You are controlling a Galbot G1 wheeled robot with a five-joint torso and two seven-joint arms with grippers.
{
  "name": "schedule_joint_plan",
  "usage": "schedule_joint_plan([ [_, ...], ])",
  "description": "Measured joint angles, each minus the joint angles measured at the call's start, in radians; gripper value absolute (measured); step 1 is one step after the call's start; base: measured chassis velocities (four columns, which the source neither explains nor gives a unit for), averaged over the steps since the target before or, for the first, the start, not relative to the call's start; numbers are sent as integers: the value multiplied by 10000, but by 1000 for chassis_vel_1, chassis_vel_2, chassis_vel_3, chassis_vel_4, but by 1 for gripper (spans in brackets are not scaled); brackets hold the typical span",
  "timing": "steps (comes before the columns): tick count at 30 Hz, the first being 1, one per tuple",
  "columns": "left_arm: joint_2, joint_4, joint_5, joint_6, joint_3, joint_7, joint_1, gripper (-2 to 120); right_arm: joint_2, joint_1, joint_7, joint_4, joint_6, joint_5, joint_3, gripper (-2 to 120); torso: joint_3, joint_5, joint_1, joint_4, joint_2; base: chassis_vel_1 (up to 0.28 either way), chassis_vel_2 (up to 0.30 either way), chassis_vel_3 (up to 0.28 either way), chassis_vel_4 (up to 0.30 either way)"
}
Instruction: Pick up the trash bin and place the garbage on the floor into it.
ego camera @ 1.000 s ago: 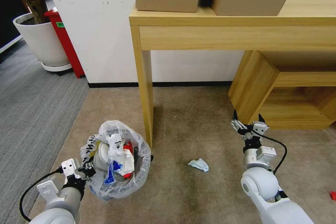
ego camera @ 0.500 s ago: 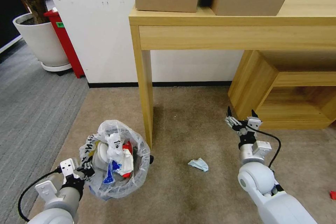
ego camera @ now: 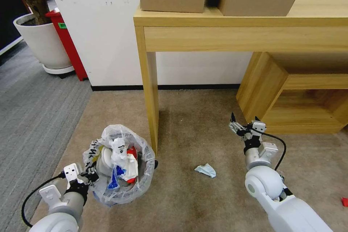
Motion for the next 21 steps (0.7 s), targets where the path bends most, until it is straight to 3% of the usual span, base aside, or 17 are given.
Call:
schedule_joint_plan([
  [8, -59, 38, 54, 5, 55, 16, -13, 0, -361, -143, 151, 532, -1104, 1128, 143, 100, 0, 1, 0, 1, 0, 0, 0, 0, 0],
  [12, -132, 31, 128, 4, 77, 41, 38, 0, -461, 93, 641, 814, -2028, 2685, -137, 100, 0, 1, 0, -1, 0, 0, 0, 0, 0],
  [15, -167, 31, 190, -23, 65, 54, 100, 0, -390, 616, 1445, 837, -2664, 3799, -559, 100, 0, -2, 0, 0, -1, 0, 0, 0, 0],
  [17, -186, 29, 270, -70, 41, 65, 219, 0, -208, 1347, 2705, 575, -3459, 5222, -1195, 100, 0, -1, 0, 3, -1, 0, 0, 0, 0],
  [21, -278, 41, 315, -138, 10, 103, 228, 0, 135, 1996, 3614, -277, -3835, 6181, -1817, 100, 0, 0, 0, 2, -1, 0, 0, 0, 0],
])
